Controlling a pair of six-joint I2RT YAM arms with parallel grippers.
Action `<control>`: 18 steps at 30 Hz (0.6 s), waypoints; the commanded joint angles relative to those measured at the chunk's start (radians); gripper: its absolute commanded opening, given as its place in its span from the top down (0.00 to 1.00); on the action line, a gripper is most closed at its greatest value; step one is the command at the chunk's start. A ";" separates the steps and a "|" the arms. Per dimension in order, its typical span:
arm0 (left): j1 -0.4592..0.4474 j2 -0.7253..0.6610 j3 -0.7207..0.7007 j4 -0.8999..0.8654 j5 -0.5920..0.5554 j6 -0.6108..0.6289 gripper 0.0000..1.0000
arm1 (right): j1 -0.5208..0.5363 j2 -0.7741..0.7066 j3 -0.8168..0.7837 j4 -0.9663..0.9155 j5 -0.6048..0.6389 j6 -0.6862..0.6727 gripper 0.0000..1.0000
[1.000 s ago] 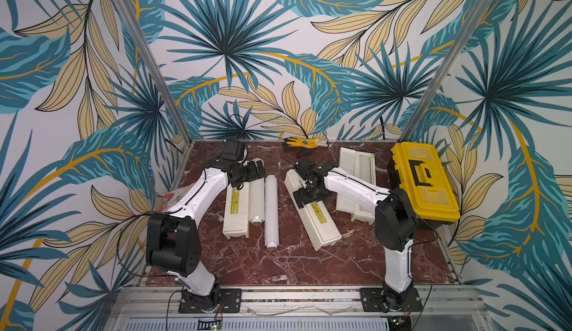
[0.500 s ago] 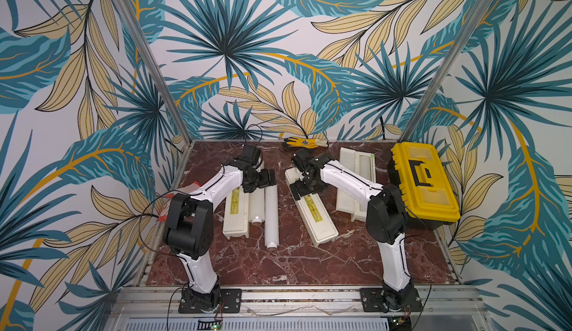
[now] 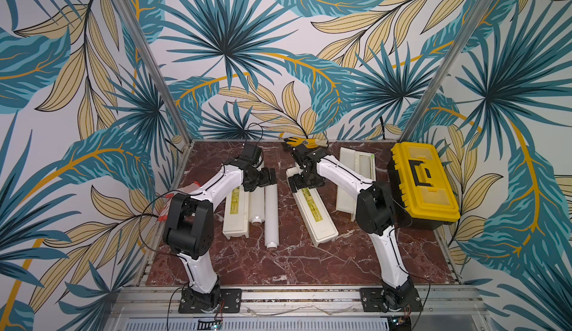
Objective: Put plastic wrap rolls into dispensers
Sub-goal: Pick up the plastic wrap cutting box from the center of the board.
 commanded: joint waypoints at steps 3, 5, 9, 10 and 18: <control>0.006 -0.014 0.042 0.012 -0.007 0.004 0.00 | -0.004 0.035 0.024 -0.025 -0.011 0.017 0.02; 0.012 -0.014 0.041 0.013 -0.005 0.005 0.01 | -0.004 0.033 0.026 -0.026 -0.004 0.022 0.08; 0.018 -0.011 0.046 0.012 0.009 0.007 0.01 | -0.005 0.006 0.021 -0.013 -0.017 -0.003 0.18; 0.022 -0.008 0.050 0.012 0.017 0.008 0.00 | -0.006 -0.004 0.020 -0.010 -0.022 -0.010 0.21; 0.081 -0.041 -0.015 0.200 0.247 -0.013 0.00 | -0.100 -0.129 -0.052 0.075 -0.263 -0.044 0.34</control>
